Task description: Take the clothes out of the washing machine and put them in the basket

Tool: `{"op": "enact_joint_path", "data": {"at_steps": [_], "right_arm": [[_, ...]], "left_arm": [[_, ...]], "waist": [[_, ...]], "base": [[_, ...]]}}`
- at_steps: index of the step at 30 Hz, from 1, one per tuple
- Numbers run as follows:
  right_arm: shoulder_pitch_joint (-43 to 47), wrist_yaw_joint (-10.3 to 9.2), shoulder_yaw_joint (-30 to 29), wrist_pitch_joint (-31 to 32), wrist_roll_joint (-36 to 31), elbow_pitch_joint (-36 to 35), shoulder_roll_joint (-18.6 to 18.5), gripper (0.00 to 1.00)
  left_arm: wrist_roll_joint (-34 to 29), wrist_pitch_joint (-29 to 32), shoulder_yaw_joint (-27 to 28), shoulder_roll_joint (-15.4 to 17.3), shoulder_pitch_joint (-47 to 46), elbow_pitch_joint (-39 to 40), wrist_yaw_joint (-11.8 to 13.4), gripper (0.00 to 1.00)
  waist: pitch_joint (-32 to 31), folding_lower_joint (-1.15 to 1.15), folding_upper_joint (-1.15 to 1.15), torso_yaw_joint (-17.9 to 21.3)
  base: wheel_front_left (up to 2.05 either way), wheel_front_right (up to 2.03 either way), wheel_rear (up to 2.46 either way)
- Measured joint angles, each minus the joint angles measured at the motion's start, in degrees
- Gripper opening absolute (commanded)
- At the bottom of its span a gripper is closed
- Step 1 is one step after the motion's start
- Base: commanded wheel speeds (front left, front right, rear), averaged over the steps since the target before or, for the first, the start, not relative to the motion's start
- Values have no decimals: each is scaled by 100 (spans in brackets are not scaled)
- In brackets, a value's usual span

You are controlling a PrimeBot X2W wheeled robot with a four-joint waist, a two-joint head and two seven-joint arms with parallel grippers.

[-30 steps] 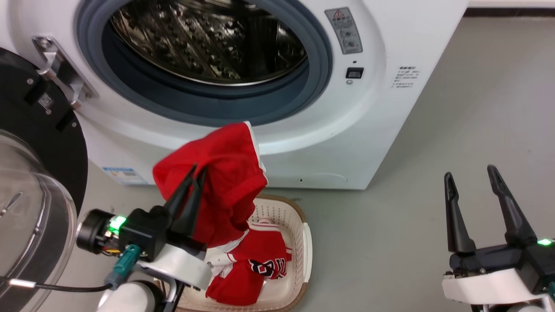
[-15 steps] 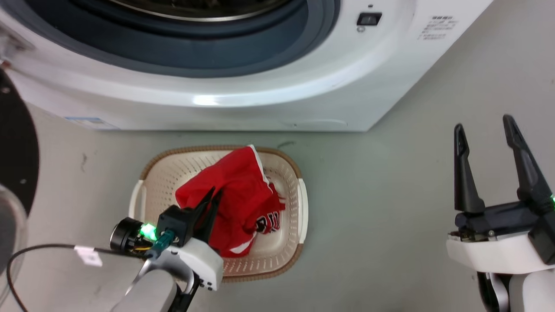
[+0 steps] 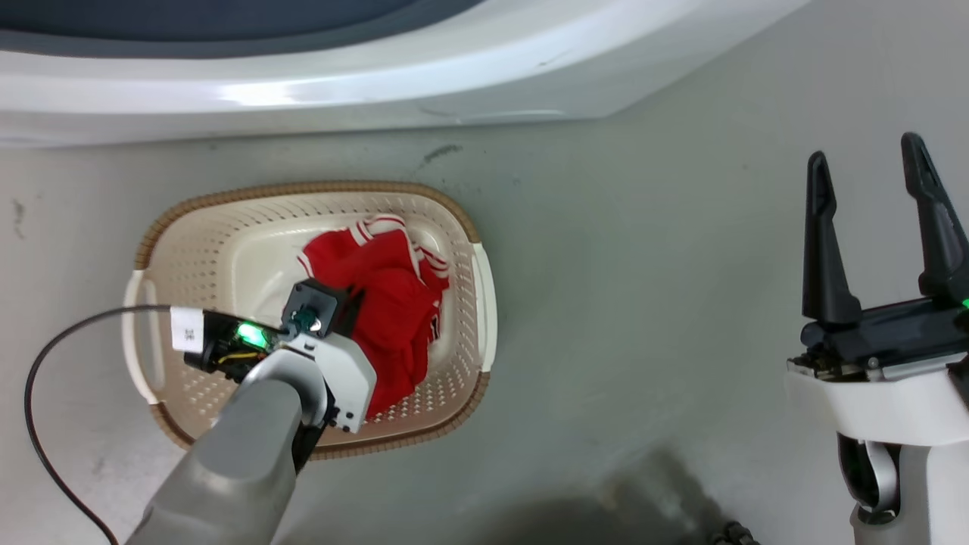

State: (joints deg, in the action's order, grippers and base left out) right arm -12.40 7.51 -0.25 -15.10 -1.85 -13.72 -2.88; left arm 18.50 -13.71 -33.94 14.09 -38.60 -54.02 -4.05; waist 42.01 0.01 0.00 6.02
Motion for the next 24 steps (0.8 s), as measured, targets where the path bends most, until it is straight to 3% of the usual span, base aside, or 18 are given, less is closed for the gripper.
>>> {"op": "enact_joint_path", "data": {"at_steps": [8, 14, 15, 16, 24], "right_arm": [[-215, 0, 15, 0, 83, -79, 0, 100], [-289, 0, 22, 0, 88, -70, 1, 100], [-291, 0, 25, 1, 88, -59, 1, 100], [-291, 0, 23, 1, 87, -47, 1, 100], [-241, 0, 40, 1, 25, 90, 2, 100]], "left_arm": [[-75, 207, -149, -170, -875, -1414, -52, 0], [-167, 254, -291, -241, -1123, -1769, -51, 0], [-166, 250, -303, -250, -1121, -1800, -53, 66], [-155, 231, -298, -261, -1120, -1819, -54, 100], [185, -90, -65, -448, -847, -1803, -71, 100]], "waist": [[583, 0, 0, 191], [731, 0, 0, 240], [711, 0, 0, 238], [680, 0, 0, 233], [176, -1, 0, 125]], "base": [[0, 0, 0], [0, 0, 0], [0, 0, 0], [0, 0, 0], [0, 0, 0]]}}
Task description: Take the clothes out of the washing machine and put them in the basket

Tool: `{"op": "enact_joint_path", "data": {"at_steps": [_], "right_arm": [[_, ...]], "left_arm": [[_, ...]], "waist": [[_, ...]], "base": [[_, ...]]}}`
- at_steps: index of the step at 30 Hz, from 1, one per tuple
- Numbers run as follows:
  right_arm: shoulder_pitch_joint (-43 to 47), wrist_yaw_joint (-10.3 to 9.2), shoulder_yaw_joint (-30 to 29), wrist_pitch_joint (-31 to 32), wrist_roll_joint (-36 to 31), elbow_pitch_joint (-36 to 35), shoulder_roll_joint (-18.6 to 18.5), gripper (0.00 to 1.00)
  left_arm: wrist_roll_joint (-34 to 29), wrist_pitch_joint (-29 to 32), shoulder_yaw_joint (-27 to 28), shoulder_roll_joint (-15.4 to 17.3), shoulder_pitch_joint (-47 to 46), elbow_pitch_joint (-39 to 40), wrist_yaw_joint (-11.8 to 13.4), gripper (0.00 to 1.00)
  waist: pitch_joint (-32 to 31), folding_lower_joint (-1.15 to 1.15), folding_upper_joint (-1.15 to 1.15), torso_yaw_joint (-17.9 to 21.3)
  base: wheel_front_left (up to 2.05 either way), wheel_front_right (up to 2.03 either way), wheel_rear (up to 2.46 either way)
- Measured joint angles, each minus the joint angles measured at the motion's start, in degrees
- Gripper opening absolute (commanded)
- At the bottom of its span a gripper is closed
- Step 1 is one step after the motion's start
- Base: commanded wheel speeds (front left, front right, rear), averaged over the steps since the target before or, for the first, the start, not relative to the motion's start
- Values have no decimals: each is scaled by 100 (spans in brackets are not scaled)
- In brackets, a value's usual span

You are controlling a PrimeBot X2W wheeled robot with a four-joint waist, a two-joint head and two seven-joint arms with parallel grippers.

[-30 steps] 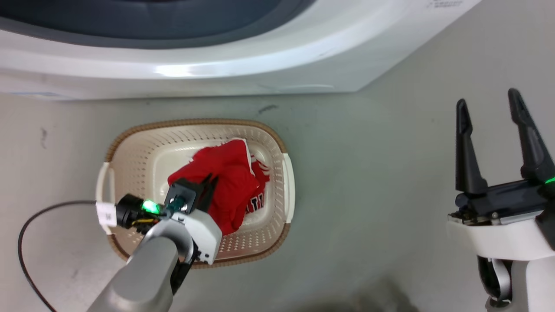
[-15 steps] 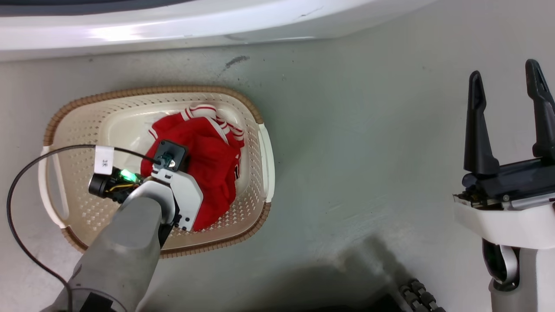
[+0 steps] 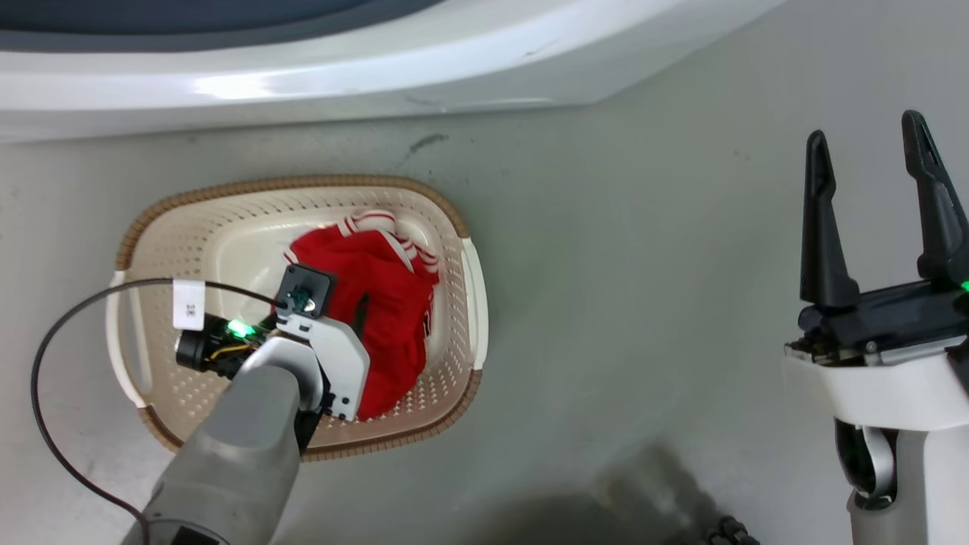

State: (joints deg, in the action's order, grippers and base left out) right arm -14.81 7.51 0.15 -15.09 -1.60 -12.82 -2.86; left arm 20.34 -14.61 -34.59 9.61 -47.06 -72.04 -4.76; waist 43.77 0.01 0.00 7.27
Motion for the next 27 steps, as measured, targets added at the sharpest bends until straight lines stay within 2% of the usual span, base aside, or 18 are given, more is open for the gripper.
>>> {"op": "enact_joint_path", "data": {"at_steps": [3, 12, 19, 27], "right_arm": [[155, 0, -1, 0, -48, 68, 0, 100], [629, 0, -29, 0, -114, 267, 1, 100], [1032, 0, -36, -1, -115, 363, 1, 100], [1330, 0, -37, -1, -97, 443, 0, 100]], "left_arm": [[93, -30, 123, -78, 201, 221, 33, 100], [27, -46, 682, 53, 1302, 1912, 353, 100], [-267, -45, 1307, 56, 2190, 3187, 637, 100], [-829, -46, 2092, -135, 3056, 4748, 971, 100]], "waist": [[-280, 0, 0, -66], [-1267, -1, 0, -326], [-2038, -1, 0, -517], [-2760, -2, 0, -679]], "base": [[0, 0, 0], [0, 0, 0], [0, 0, 0], [0, 0, 0]]}}
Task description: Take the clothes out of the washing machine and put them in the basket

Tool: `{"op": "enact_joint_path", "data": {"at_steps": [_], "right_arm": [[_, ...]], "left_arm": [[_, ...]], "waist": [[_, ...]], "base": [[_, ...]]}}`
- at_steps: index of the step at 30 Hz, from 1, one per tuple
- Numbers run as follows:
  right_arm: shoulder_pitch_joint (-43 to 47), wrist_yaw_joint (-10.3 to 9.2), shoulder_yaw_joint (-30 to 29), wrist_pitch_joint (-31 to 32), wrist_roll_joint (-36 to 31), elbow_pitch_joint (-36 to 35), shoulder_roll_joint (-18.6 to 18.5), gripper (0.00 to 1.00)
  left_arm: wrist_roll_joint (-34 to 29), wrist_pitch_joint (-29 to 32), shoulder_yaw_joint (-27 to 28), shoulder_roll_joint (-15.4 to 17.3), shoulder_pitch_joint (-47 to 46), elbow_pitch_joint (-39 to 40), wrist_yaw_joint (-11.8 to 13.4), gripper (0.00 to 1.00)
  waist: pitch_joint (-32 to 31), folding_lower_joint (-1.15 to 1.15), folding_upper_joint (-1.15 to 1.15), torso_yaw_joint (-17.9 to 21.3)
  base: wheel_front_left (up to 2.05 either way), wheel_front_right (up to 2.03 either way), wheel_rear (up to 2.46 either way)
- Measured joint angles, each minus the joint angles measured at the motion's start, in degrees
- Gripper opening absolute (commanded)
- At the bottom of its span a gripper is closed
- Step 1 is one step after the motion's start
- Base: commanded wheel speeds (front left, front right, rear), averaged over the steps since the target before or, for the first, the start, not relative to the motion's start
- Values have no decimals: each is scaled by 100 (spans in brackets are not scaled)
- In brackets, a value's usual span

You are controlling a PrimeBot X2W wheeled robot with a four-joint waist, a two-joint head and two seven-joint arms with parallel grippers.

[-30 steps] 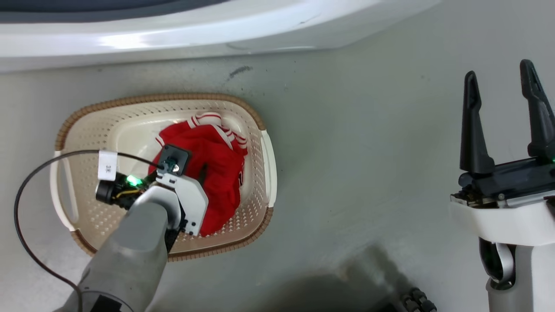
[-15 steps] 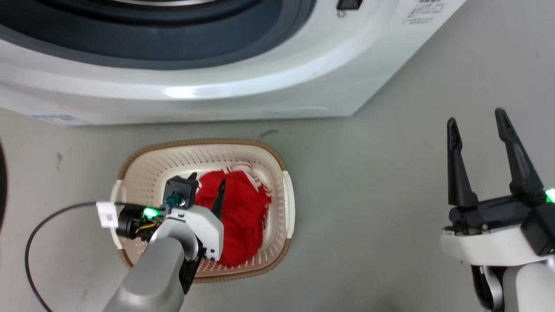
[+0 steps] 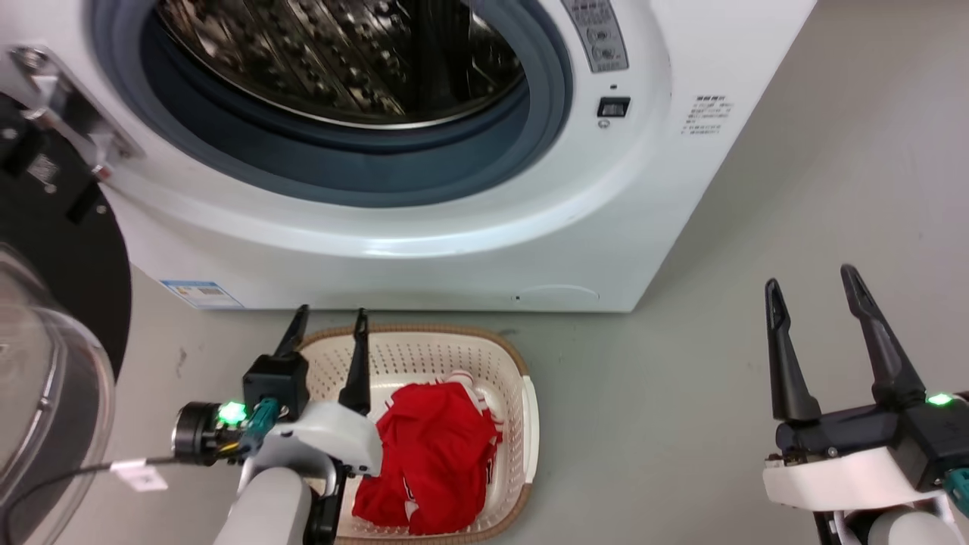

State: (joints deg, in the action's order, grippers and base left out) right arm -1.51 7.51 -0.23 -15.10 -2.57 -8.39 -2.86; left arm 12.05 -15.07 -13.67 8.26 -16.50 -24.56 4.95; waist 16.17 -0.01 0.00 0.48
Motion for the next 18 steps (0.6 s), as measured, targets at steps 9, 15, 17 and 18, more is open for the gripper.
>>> {"op": "enact_joint_path", "data": {"at_steps": [9, 15, 17, 18], "right_arm": [[320, 0, -121, 1, 52, 109, 0, 100], [569, 0, -233, 1, 96, 159, 0, 100], [638, 0, -249, 1, 102, 175, -1, 100], [662, 0, -246, 0, 102, 189, 0, 100]], "left_arm": [[-567, 0, 651, -227, 849, 1347, 162, 100], [-859, 0, 862, -330, 1285, 1981, 160, 100], [-910, 0, 886, -350, 1402, 2125, 153, 100], [-940, 0, 896, -353, 1449, 2159, 133, 100]], "waist": [[-585, 0, 0, -78], [-912, 0, 0, -94], [-995, 0, 0, -102], [-1032, 0, 0, -105]], "base": [[0, 0, 0], [0, 0, 0], [0, 0, 0], [0, 0, 0]]}}
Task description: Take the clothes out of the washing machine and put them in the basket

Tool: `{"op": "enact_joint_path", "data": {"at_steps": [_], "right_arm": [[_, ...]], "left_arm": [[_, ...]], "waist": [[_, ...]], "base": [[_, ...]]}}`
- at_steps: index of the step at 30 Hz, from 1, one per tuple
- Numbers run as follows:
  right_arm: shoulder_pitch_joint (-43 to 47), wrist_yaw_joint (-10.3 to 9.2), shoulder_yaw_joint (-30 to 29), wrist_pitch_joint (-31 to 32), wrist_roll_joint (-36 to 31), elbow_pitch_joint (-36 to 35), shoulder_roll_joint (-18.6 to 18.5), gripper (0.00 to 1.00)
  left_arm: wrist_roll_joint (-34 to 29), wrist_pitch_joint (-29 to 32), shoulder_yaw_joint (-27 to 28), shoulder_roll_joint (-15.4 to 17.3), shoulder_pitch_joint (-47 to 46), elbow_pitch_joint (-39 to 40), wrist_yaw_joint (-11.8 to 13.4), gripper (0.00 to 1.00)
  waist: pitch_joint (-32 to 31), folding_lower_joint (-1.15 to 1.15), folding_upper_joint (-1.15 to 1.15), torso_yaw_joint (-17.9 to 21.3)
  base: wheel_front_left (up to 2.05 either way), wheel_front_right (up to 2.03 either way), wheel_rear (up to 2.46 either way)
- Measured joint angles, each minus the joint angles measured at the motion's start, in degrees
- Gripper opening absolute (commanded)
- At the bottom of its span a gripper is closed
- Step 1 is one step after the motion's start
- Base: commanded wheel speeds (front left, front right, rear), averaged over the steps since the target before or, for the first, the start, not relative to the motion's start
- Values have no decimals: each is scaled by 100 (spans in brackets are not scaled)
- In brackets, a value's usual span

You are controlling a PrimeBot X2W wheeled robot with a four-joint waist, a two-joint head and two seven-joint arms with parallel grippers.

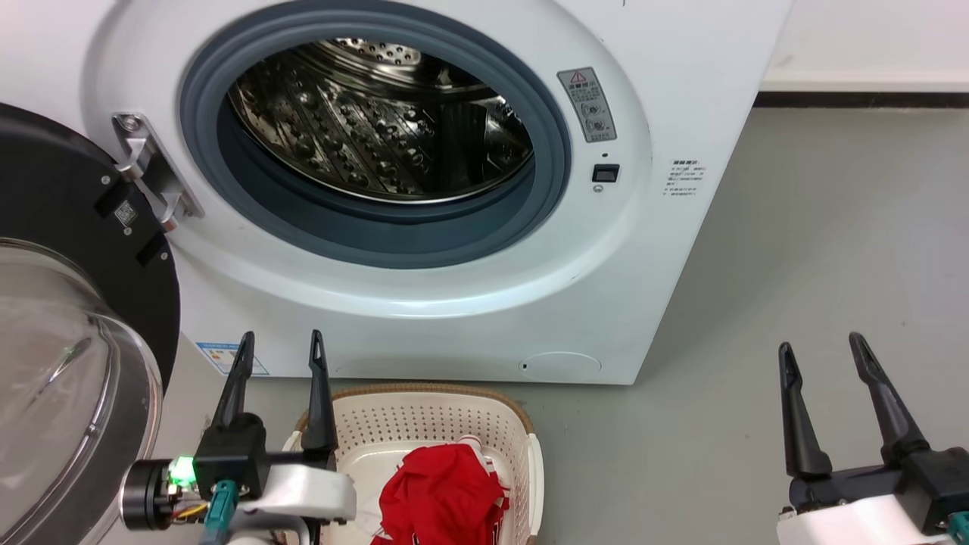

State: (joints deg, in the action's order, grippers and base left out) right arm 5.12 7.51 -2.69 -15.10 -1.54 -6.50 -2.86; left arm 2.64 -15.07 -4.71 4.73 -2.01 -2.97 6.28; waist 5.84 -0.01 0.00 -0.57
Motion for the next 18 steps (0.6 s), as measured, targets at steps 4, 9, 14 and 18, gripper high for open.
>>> {"op": "enact_joint_path", "data": {"at_steps": [4, 9, 14, 18], "right_arm": [[130, 0, -1, 0, 8, 48, 0, 100], [270, 0, -13, 1, 16, 79, 0, 100], [342, 0, -13, 1, 58, 85, 0, 100], [371, 0, -12, 0, 97, 90, 0, 100]], "left_arm": [[-42, 0, 47, -27, 219, 99, -25, 100], [-88, 0, 83, -68, 454, 132, -58, 100], [-9, 0, 138, -119, 568, 132, -124, 100], [22, 0, 196, -140, 618, 142, -165, 100]], "waist": [[-154, 0, 0, -3], [-343, 0, 0, -2], [-444, 1, 0, 3], [-472, 1, 0, 3]], "base": [[0, 0, 0], [0, 0, 0], [0, 0, 0], [0, 0, 0]]}}
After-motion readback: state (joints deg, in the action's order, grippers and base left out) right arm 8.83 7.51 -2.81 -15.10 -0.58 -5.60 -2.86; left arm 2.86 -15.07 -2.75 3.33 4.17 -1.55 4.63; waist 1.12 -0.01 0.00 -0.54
